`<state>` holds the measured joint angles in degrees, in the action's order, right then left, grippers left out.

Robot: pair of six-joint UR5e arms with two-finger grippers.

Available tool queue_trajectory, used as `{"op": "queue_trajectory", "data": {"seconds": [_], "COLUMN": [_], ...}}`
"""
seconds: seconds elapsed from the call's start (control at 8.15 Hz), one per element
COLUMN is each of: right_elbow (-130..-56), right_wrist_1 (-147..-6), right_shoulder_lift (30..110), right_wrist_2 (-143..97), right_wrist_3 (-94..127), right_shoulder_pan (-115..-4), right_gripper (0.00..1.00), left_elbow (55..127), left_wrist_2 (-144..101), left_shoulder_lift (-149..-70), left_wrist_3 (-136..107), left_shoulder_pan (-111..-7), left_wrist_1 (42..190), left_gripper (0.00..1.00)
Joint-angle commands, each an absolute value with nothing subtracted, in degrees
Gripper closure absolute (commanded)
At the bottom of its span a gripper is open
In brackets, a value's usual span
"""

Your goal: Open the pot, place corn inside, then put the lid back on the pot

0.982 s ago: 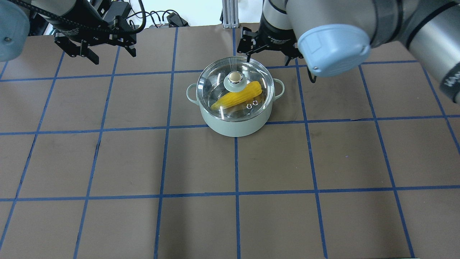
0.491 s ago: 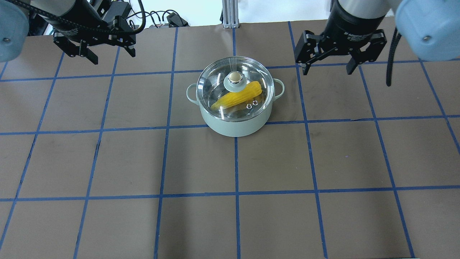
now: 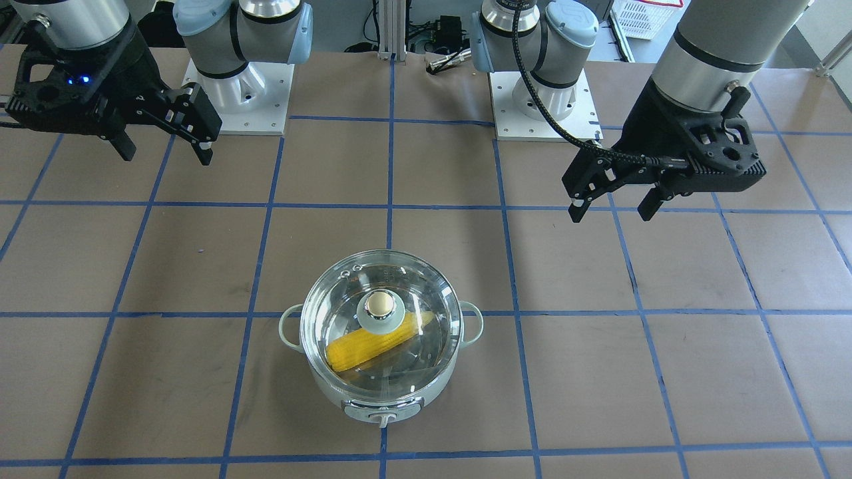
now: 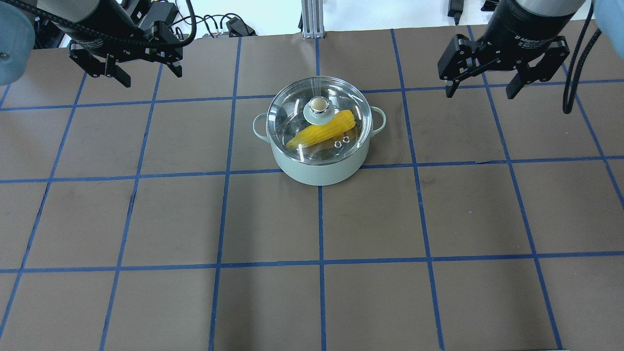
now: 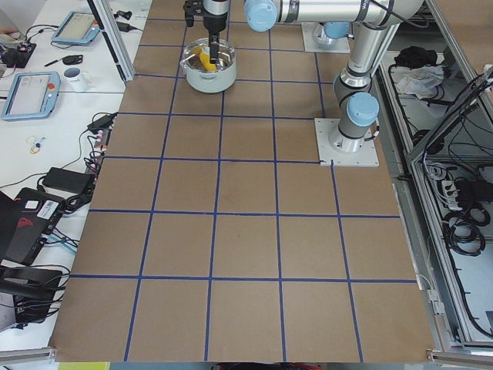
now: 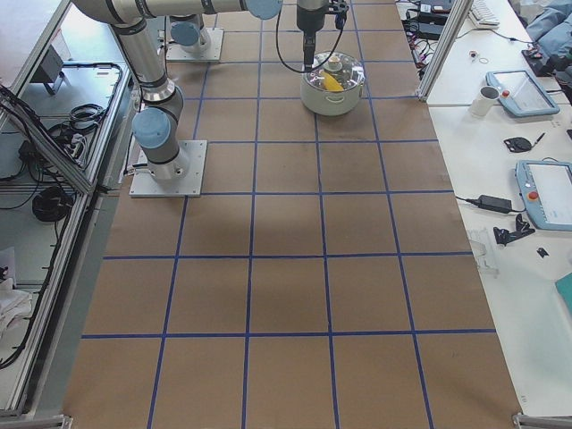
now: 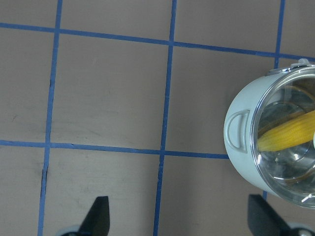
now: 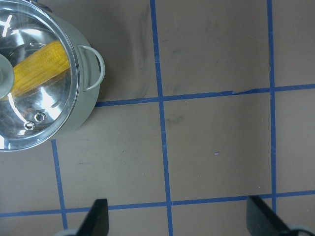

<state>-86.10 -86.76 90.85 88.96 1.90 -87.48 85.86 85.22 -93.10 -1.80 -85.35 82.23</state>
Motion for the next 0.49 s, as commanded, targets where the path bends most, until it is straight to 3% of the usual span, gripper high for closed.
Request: {"op": "queue_trajectory", "data": {"seconds": [0.0, 0.37], "right_elbow": [-86.3, -86.3], "right_wrist_1": [-86.7, -86.7], "right_shoulder_lift": [91.0, 91.0], "right_wrist_2": [88.2, 88.4], "right_wrist_3": [1.8, 1.7], "right_shoulder_pan": [-87.2, -87.2], "right_gripper": [0.0, 0.0], "left_elbow": [86.2, 85.9], "left_wrist_2": [86.2, 88.3], "left_shoulder_lift": [-90.9, -89.7], "left_wrist_3": [-1.7, -1.5], "left_shoulder_pan": [-85.4, -85.4], "left_wrist_1": [83.1, 87.0], "left_gripper": [0.0, 0.0]}}
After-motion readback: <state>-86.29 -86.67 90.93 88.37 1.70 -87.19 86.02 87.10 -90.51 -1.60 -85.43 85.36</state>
